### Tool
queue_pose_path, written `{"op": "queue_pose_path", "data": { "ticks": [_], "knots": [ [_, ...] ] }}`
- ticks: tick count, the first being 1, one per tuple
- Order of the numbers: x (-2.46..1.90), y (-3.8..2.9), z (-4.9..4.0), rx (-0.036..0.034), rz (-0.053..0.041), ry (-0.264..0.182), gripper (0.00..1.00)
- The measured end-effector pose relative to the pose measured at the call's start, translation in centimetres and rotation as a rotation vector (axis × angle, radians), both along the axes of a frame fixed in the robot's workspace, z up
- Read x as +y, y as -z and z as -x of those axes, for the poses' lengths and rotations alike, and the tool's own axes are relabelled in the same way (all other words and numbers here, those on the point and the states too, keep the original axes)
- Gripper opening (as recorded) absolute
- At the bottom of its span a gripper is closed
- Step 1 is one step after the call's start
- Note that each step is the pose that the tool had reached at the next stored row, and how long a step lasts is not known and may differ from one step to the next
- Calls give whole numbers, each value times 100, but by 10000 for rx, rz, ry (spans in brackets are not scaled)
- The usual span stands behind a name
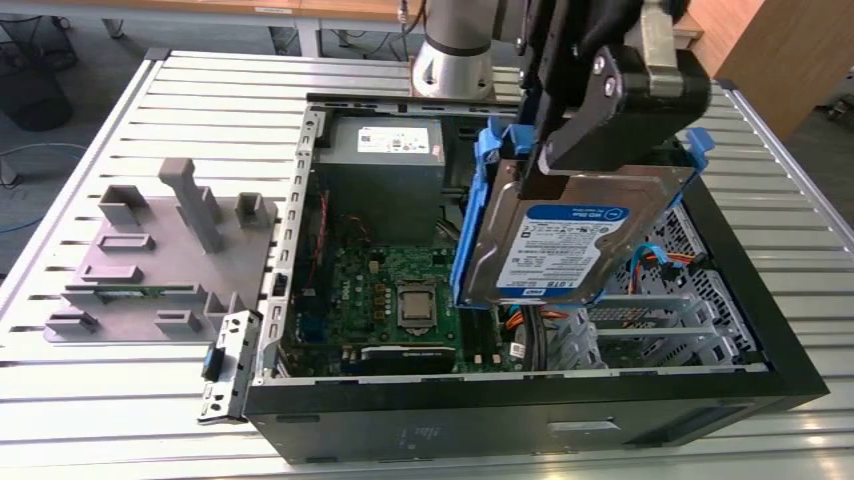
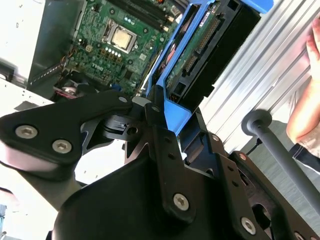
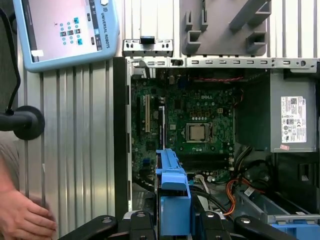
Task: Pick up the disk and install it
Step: 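Pick up the disk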
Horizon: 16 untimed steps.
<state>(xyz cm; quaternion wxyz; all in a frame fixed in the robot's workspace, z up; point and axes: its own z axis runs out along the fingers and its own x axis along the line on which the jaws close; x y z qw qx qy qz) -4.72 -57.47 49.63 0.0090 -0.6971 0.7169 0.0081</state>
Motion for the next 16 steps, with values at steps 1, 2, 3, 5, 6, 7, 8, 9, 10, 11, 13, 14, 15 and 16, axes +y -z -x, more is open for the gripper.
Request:
{"op": "queue_pose_path", "data": {
  "ticks": [1, 2, 3, 5, 6, 7, 8, 9, 10, 11, 13, 14, 15, 16],
  "knots": [
    [-4, 1, -33, 4, -1, 0, 36],
    [-8, 3, -69, 10, -2, 0, 36],
    [-12, 3, -102, 16, -1, 0, 36],
    [-19, 4, -169, 28, 0, 1, 36],
    [-21, 5, -202, 33, 0, 0, 36],
    [-24, 6, -234, 38, 0, 0, 36],
    [-25, 6, -264, 42, 1, 0, 36],
    [-26, 7, -296, 47, 1, 0, 36],
    [-27, 8, -325, 51, 1, 0, 36],
    [-27, 9, -354, 55, -1, 0, 36],
    [-28, 11, -414, 64, -1, 0, 36],
    [-28, 11, -445, 69, 0, 0, 36],
    [-28, 11, -476, 75, 1, 0, 36],
    [-28, 12, -506, 80, 1, 0, 36]
  ]
}}
